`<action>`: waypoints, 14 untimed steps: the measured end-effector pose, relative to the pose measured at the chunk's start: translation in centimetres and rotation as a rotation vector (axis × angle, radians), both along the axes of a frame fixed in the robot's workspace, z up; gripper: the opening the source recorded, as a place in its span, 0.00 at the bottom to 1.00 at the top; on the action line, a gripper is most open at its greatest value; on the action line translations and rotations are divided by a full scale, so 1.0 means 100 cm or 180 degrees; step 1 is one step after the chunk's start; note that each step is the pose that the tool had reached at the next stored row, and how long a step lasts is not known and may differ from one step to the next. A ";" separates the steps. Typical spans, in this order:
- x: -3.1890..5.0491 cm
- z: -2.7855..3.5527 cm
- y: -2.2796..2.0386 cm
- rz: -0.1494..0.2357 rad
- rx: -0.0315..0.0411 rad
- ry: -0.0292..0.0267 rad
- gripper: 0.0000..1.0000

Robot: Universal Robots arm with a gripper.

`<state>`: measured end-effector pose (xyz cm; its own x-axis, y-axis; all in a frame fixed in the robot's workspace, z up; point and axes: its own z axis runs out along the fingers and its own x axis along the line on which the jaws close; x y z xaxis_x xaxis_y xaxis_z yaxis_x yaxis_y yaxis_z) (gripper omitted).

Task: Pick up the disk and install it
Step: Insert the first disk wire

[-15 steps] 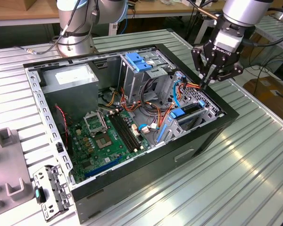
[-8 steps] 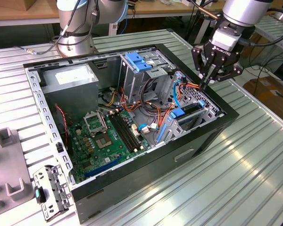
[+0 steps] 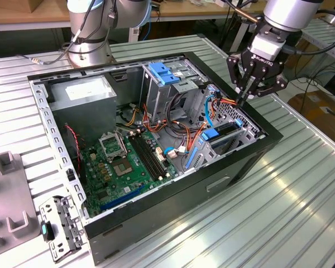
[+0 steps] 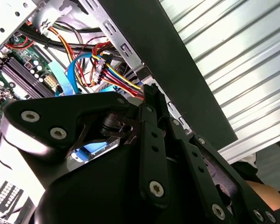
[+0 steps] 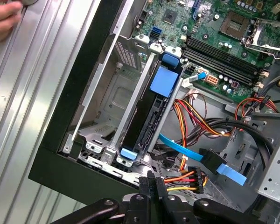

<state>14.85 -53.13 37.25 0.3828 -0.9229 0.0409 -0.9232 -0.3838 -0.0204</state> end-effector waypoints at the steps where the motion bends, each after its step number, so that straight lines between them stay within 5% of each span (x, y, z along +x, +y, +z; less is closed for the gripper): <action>1: 0.0000 0.0000 0.0000 -0.0022 0.0000 0.0000 0.16; 4: -0.0001 0.0000 0.0000 -0.0152 0.0000 0.0000 0.16; 7: -0.0001 -0.0001 0.0000 -0.0422 0.0000 0.0000 0.16; 14: -0.0001 -0.0001 0.0000 -0.0462 0.0000 0.0000 0.16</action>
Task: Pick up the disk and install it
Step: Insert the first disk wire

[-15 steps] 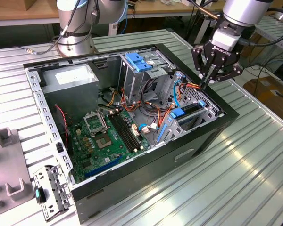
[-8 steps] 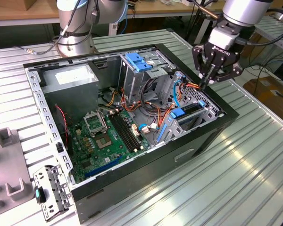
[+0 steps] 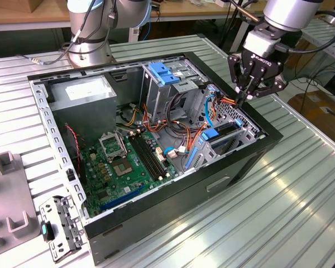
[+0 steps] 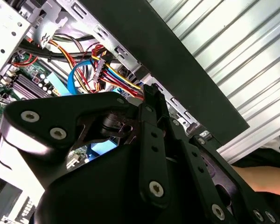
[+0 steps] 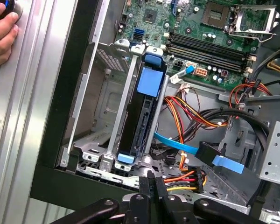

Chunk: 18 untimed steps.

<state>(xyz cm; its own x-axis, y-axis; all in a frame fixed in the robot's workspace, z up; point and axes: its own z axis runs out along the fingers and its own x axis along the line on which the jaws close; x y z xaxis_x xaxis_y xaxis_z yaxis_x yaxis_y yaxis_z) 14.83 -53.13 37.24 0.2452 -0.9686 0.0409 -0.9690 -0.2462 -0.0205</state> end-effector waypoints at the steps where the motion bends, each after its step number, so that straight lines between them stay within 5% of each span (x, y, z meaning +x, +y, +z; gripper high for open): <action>1: 0.0000 0.0000 0.0000 -0.0028 0.0000 0.0000 0.16; 5: -0.0005 -0.0002 0.0001 -0.0337 0.0000 0.0000 0.16; 9: -0.0133 -0.0005 0.0000 -0.0363 0.0000 0.0000 0.16; 13: -0.0141 -0.0029 0.0000 -0.0679 0.0000 0.0000 0.16; 15: -0.0179 -0.0045 0.0000 -0.0728 0.0000 0.0000 0.16; 16: -0.0214 -0.0048 0.0000 -0.0728 0.0001 -0.0006 0.16; 18: -0.0302 -0.0054 -0.0003 -0.0727 0.0007 -0.0064 0.16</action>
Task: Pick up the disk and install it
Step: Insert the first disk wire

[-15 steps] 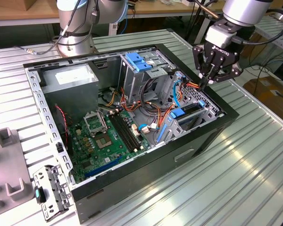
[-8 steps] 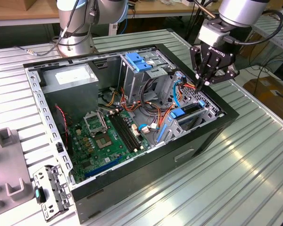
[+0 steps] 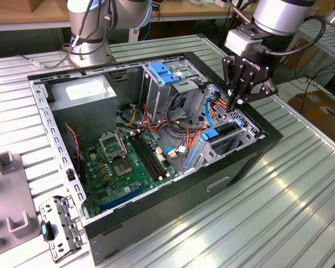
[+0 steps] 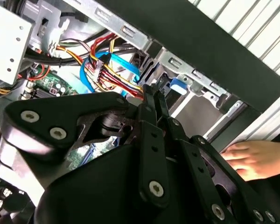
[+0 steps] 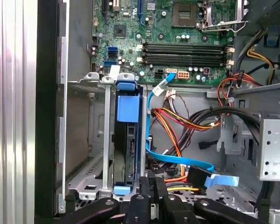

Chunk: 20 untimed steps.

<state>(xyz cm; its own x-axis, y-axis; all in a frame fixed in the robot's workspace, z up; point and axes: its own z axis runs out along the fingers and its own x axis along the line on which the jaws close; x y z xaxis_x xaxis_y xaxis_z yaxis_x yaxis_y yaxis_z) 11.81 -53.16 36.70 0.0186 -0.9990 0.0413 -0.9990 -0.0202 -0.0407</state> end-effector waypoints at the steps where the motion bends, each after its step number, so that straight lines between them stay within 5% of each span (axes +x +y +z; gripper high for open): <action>1: -0.0021 -0.0001 0.0000 0.0000 0.0000 -0.0010 0.16; 15: -0.0030 -0.0004 -0.0020 0.0000 0.0000 -0.0010 0.16; 18: -0.0046 -0.0031 -0.0077 -0.0001 0.0001 -0.0073 0.16; 20: -0.0077 -0.0049 -0.0082 0.0000 -0.0001 -0.0092 0.16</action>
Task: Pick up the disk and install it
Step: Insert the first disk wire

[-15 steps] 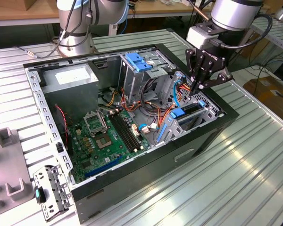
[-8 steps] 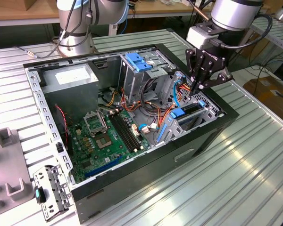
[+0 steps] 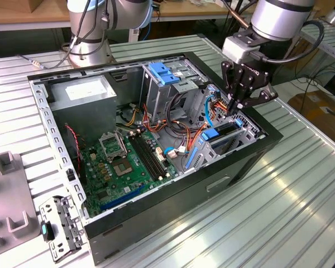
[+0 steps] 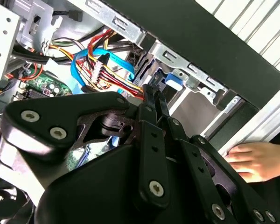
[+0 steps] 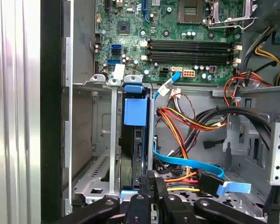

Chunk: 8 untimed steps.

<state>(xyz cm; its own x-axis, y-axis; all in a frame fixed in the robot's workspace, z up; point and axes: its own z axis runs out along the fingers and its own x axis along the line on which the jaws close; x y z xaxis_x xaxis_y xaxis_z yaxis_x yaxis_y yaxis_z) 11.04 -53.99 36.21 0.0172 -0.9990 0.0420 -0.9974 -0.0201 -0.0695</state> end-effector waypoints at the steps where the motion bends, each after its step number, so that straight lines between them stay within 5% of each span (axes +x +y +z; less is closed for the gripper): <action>1: -0.0021 -0.0043 -0.0001 -0.0026 0.0001 -0.0001 0.16; 8: -0.0025 -0.0084 -0.0075 -0.0085 -0.0005 -0.0001 0.16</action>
<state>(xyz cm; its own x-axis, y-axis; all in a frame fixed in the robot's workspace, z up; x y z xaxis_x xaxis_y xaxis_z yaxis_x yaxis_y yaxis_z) 10.80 -54.73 35.37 -0.0095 -0.9990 0.0437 -0.9975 0.0064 -0.0699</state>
